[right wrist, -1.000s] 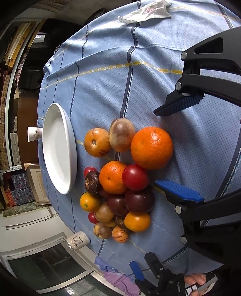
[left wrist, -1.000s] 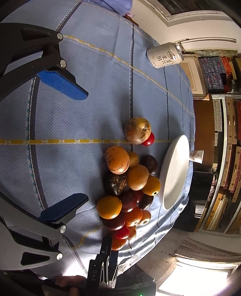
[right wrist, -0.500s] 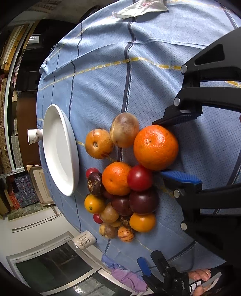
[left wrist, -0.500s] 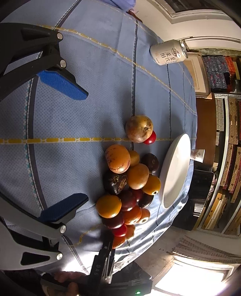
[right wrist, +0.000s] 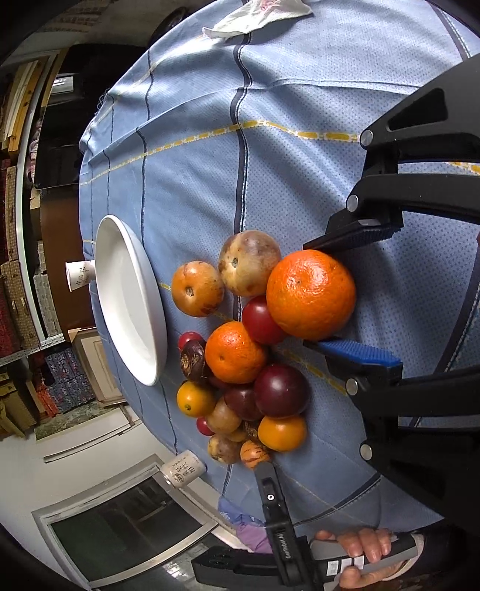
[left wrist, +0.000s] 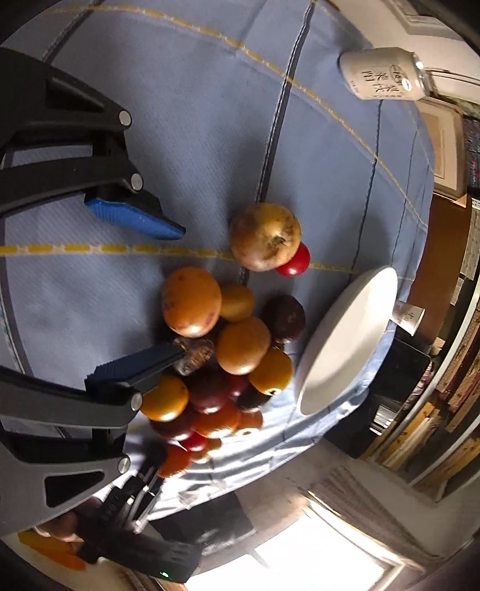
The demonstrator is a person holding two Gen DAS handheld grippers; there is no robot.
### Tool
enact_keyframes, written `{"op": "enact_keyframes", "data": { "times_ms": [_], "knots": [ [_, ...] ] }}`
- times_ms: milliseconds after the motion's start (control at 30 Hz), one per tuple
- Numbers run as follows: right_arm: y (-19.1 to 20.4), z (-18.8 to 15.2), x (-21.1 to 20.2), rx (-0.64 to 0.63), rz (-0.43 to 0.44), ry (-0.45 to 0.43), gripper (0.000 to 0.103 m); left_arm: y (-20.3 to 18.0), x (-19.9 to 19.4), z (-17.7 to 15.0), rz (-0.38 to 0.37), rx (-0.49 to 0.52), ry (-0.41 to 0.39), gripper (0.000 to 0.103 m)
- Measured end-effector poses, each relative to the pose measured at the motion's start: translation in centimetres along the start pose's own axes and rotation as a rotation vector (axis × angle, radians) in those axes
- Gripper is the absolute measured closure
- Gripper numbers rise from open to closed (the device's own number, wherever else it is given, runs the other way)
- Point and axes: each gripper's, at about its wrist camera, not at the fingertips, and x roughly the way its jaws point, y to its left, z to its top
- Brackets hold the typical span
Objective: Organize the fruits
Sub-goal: 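Grasp a small orange persimmon with the left gripper while the right gripper grasps a mandarin, then carry both fruits over the white plate and open both grippers to release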
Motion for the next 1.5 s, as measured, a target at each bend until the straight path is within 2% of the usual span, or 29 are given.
{"op": "enact_keyframes", "data": {
  "times_ms": [267,433,667,967,1067,1200,1300,1367,1500],
  "knots": [
    [0.0,-0.2,0.0,0.000,0.001,0.000,0.057,-0.3,1.2,1.1,0.025,-0.017,-0.001,0.046],
    [0.0,-0.2,0.1,0.000,0.001,0.000,0.057,-1.2,1.4,1.2,0.034,0.025,0.003,0.062],
    [0.0,-0.2,0.1,-0.001,0.001,0.000,0.057,-2.6,1.1,0.7,0.122,0.088,-0.024,0.063],
    [0.1,0.4,-1.7,0.009,0.008,-0.043,0.057,-2.8,-2.4,0.7,0.107,0.133,-0.083,0.063],
    [0.6,2.5,-3.1,-0.011,0.047,-0.077,0.057,-3.5,-3.4,2.7,0.068,0.158,-0.092,0.063],
    [2.0,7.5,-2.8,-0.084,0.012,-0.144,0.057,-5.8,-2.6,8.0,0.058,0.229,-0.118,0.063],
    [2.0,12.1,0.3,-0.088,0.021,-0.132,0.057,-7.1,-0.2,12.0,0.044,0.252,-0.097,0.063],
    [1.6,14.7,3.6,-0.071,0.002,-0.094,0.057,-7.7,2.7,15.1,0.061,0.259,-0.060,0.063],
    [0.5,17.3,8.9,-0.045,-0.032,-0.037,0.057,-7.3,7.4,18.0,0.108,0.243,0.007,0.063]
  ]
}}
